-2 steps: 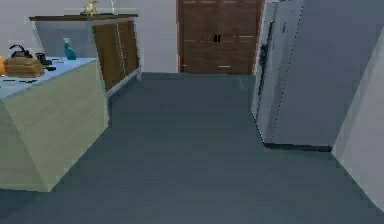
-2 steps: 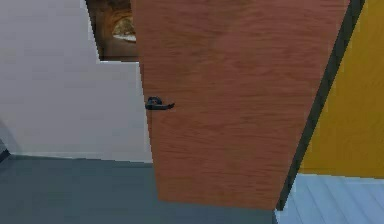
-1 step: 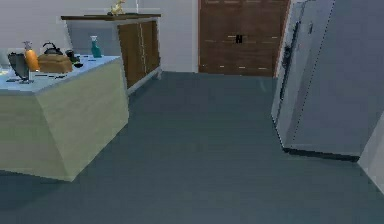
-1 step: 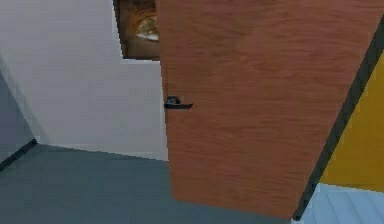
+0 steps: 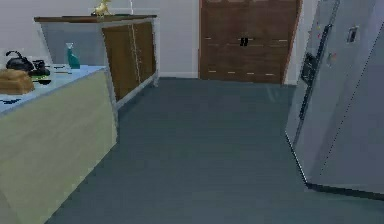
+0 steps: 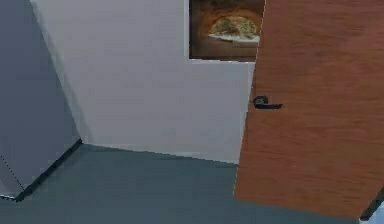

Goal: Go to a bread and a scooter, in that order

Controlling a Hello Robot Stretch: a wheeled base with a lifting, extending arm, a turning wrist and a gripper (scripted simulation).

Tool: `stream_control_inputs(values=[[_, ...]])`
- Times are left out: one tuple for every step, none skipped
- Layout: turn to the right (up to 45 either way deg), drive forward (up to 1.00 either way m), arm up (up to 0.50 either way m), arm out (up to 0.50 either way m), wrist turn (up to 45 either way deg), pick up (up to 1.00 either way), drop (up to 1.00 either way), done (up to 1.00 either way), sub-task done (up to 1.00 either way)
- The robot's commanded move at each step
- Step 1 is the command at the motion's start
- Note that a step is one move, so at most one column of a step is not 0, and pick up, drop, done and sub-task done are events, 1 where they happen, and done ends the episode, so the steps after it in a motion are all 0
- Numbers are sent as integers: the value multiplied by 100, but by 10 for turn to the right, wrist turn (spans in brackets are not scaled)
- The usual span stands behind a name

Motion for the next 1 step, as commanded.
stream_control_inputs(values=[[-450,0,0,0,0,0,0,0,0]])
